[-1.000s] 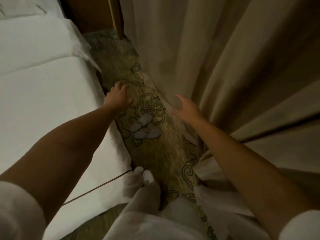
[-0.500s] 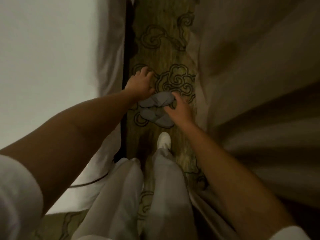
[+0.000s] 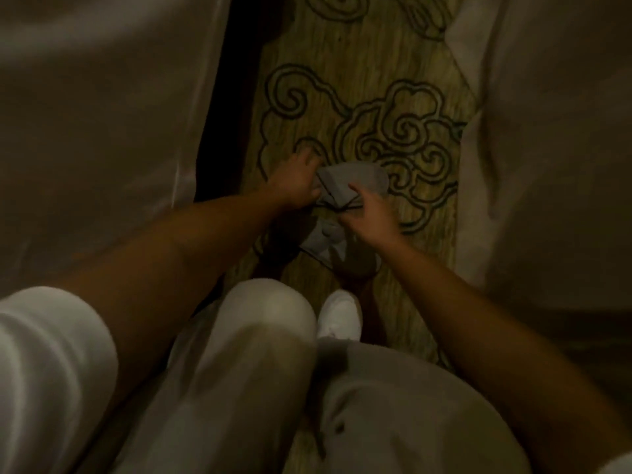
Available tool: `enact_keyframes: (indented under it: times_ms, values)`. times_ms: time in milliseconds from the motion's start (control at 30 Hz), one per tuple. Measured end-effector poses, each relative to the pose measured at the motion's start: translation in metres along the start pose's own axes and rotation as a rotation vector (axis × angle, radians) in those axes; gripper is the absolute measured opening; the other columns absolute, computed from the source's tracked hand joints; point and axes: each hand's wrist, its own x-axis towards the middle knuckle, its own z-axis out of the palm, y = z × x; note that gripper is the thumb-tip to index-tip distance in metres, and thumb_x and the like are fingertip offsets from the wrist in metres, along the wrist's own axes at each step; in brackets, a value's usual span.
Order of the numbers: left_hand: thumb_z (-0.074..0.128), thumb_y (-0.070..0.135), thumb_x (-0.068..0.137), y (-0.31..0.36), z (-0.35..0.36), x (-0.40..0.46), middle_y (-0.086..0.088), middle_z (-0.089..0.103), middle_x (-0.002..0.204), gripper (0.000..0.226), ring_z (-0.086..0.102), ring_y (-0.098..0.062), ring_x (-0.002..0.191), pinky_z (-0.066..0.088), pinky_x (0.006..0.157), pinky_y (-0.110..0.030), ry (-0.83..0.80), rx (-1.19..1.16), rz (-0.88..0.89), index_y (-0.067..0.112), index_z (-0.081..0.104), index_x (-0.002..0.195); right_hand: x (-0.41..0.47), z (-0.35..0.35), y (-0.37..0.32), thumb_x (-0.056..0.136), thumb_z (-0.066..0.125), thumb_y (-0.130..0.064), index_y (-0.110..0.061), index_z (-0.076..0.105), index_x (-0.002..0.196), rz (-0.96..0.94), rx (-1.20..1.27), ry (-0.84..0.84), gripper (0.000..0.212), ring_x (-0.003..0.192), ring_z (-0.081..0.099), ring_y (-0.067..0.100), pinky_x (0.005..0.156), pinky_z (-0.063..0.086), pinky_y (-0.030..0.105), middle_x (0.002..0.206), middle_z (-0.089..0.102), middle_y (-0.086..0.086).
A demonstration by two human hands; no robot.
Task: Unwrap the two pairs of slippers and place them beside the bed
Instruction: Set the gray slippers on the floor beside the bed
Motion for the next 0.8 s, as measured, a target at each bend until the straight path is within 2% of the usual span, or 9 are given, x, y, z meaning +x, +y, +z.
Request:
enact_keyframes:
  times_ms: [133, 267, 333, 433, 500, 600, 667, 800]
  values:
    - [0.064, 0.044, 0.087, -0.013, 0.036, 0.017, -0.020, 0.035, 0.152, 0.073, 0.044, -0.039, 0.131, 0.041, 0.106, -0.046, -0.046, 0.063, 0.061, 0.011, 0.039, 0.147, 0.010, 0.034, 0.028, 0.074, 0.063, -0.054, -0.015, 0.045, 0.149, -0.088, -0.151, -0.041, 0.086, 0.127, 0.052, 0.040, 0.103, 0.046, 0.045, 0.141, 0.055, 0.021]
    - [0.065, 0.053, 0.082, -0.031, 0.077, 0.019, -0.016, 0.037, 0.150, 0.071, 0.043, -0.038, 0.131, 0.040, 0.107, -0.051, -0.070, 0.178, 0.118, 0.019, 0.044, 0.141, 0.007, 0.059, 0.055, 0.074, 0.078, -0.048, -0.017, 0.035, 0.154, -0.115, -0.274, -0.091, 0.096, 0.128, 0.050, 0.040, 0.101, 0.046, 0.047, 0.146, 0.050, 0.018]
    - [0.067, 0.053, 0.079, -0.032, 0.079, 0.022, -0.016, 0.033, 0.152, 0.070, 0.039, -0.039, 0.135, 0.038, 0.108, -0.052, -0.078, 0.208, 0.127, 0.020, 0.046, 0.137, 0.007, 0.057, 0.059, 0.074, 0.077, -0.052, -0.020, 0.028, 0.155, -0.062, -0.400, -0.171, 0.100, 0.129, 0.049, 0.040, 0.101, 0.047, 0.046, 0.147, 0.049, 0.017]
    - [0.068, 0.046, 0.083, -0.031, 0.072, 0.020, -0.018, 0.031, 0.154, 0.072, 0.036, -0.039, 0.137, 0.037, 0.107, -0.048, -0.080, 0.262, 0.125, 0.016, 0.041, 0.143, -0.004, 0.060, 0.073, 0.073, 0.074, -0.059, -0.022, 0.028, 0.152, -0.003, -0.534, -0.203, 0.099, 0.129, 0.047, 0.040, 0.101, 0.045, 0.050, 0.147, 0.047, 0.015]
    - [0.066, 0.041, 0.085, -0.033, 0.070, 0.020, -0.021, 0.034, 0.150, 0.071, 0.038, -0.040, 0.134, 0.038, 0.104, -0.046, -0.083, 0.257, 0.110, 0.015, 0.039, 0.145, -0.019, 0.071, 0.084, 0.070, 0.074, -0.060, -0.019, 0.034, 0.146, 0.030, -0.588, -0.141, 0.095, 0.126, 0.048, 0.040, 0.101, 0.043, 0.056, 0.143, 0.048, 0.015]
    - [0.068, 0.045, 0.084, -0.045, 0.068, 0.020, -0.021, 0.039, 0.144, 0.076, 0.042, -0.040, 0.130, 0.039, 0.103, -0.046, -0.087, 0.248, 0.077, 0.016, 0.036, 0.146, -0.028, 0.091, 0.086, 0.062, 0.077, -0.060, -0.014, 0.035, 0.142, 0.019, -0.690, -0.048, 0.101, 0.120, 0.050, 0.039, 0.097, 0.043, 0.059, 0.137, 0.048, 0.016]
    - [0.071, 0.051, 0.079, -0.047, 0.074, 0.027, -0.020, 0.042, 0.142, 0.085, 0.045, -0.040, 0.129, 0.040, 0.103, -0.047, -0.048, 0.236, 0.085, 0.015, 0.035, 0.147, -0.024, 0.098, 0.086, 0.064, 0.076, -0.061, -0.012, 0.033, 0.144, 0.009, -0.768, -0.032, 0.103, 0.117, 0.051, 0.040, 0.094, 0.044, 0.057, 0.137, 0.049, 0.019]
    - [0.073, 0.050, 0.075, -0.040, 0.079, 0.037, -0.018, 0.041, 0.146, 0.099, 0.044, -0.038, 0.129, 0.038, 0.104, -0.047, -0.003, 0.299, 0.185, 0.016, 0.025, 0.154, -0.013, 0.095, 0.083, 0.063, 0.076, -0.059, -0.011, 0.029, 0.148, -0.033, -0.810, -0.051, 0.108, 0.118, 0.050, 0.040, 0.093, 0.042, 0.051, 0.135, 0.048, 0.021]
